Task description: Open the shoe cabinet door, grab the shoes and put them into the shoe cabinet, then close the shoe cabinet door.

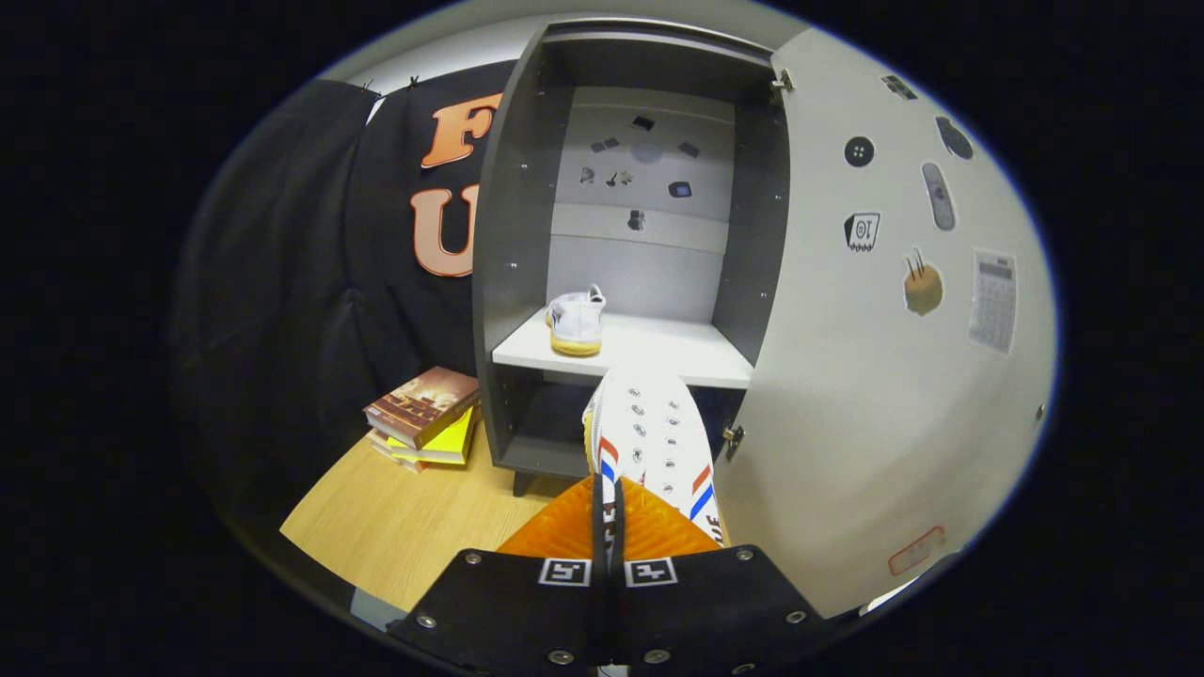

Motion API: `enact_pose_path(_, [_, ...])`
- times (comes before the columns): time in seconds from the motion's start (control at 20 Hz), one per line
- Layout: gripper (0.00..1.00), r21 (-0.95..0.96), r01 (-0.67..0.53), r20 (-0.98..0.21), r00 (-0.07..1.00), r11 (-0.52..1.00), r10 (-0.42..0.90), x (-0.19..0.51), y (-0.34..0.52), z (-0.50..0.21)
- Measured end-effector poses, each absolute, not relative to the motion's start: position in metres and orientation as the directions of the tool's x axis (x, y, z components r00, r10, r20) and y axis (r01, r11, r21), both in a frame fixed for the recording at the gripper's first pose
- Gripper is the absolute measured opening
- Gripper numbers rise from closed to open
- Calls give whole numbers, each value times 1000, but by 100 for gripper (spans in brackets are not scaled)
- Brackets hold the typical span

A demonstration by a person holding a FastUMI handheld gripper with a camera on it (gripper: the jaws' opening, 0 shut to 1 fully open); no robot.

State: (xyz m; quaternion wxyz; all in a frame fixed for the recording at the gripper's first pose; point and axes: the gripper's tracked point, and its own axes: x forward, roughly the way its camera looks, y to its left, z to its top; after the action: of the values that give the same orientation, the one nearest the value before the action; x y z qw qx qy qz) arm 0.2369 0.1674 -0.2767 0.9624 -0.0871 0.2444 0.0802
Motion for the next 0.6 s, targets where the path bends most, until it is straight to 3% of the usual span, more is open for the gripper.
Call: enact_pose_path(0.6, [0, -222, -123, -494, 869, 967, -3, 392, 180, -252])
